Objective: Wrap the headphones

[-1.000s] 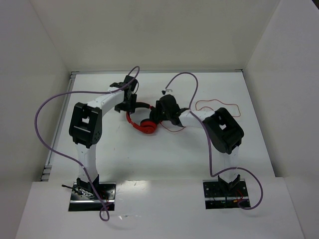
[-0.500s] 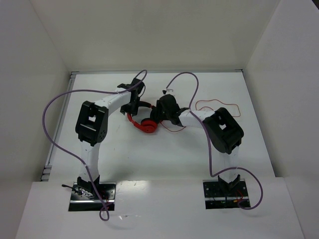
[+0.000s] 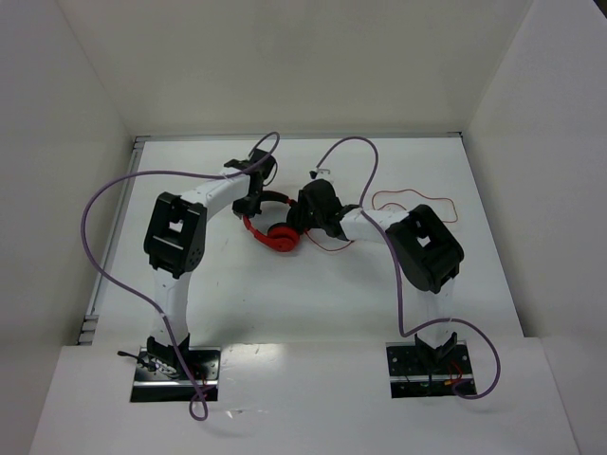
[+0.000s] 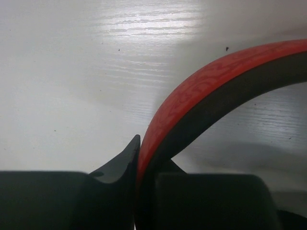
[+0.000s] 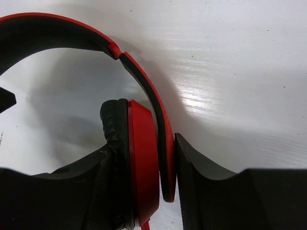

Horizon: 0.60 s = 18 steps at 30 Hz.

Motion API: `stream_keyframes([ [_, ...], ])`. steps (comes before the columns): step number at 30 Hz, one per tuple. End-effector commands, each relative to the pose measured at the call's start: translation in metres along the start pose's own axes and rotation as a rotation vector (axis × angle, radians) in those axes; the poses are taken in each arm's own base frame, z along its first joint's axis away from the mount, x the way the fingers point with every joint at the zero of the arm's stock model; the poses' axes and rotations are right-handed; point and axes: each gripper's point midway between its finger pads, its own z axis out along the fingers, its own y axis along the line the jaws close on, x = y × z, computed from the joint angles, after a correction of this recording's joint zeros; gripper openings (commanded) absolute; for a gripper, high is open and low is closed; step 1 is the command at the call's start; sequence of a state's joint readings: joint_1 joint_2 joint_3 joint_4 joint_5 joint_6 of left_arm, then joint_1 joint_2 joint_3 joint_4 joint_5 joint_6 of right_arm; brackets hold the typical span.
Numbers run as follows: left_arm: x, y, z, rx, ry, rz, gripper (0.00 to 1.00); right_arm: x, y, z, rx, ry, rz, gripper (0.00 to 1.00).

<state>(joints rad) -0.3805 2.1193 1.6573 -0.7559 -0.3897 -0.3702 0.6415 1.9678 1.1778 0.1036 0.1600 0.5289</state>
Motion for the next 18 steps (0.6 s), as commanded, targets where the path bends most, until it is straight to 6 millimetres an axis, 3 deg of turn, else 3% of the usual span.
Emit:
stream_keyframes([
  [1,-0.01,0.0,0.005,-0.003,-0.025,-0.044,0.08,0.006,-0.015,0.006,0.054,0.013,-0.023,0.29],
  [3,-0.008,-0.005,0.006,0.019,-0.019,-0.053,0.0,0.006,-0.013,0.004,0.032,0.015,-0.047,0.34],
  [9,-0.012,-0.005,-0.003,0.055,-0.091,-0.1,0.0,-0.002,-0.002,0.005,0.0,0.026,-0.065,0.57],
  [13,-0.016,-0.004,-0.007,0.064,-0.119,-0.11,0.0,-0.017,0.007,0.004,-0.013,0.004,-0.091,0.88],
  [16,-0.026,-0.002,-0.022,0.083,-0.177,-0.132,0.0,-0.035,0.012,-0.004,-0.034,-0.031,-0.102,1.0],
  [18,-0.032,0.0,-0.032,0.093,-0.209,-0.144,0.0,-0.051,0.022,-0.015,-0.067,-0.069,-0.096,1.0],
])
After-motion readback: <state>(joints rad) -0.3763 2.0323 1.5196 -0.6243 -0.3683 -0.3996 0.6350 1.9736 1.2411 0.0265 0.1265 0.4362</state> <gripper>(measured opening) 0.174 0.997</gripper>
